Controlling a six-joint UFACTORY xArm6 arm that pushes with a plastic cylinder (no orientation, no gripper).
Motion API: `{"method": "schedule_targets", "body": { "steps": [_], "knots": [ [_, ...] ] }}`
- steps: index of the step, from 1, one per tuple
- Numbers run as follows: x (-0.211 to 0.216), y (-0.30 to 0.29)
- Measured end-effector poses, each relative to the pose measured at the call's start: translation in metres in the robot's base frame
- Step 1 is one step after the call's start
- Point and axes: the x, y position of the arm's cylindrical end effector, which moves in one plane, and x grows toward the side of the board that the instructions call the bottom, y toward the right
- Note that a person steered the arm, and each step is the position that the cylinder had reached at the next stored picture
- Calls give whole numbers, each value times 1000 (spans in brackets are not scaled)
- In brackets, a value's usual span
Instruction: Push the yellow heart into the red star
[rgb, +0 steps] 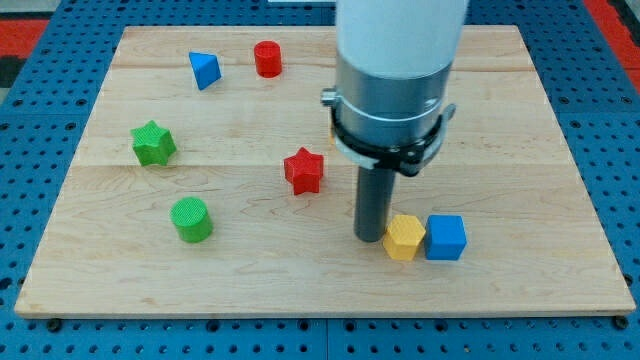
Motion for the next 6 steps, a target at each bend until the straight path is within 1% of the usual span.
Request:
{"method": "schedule_targets", "body": {
  "steps": [1,2,3,4,5,6],
  "knots": [
    [-11,23],
    [-19,31],
    [-27,18],
    [-50,18],
    [-111,18],
    [-162,25]
  ]
}}
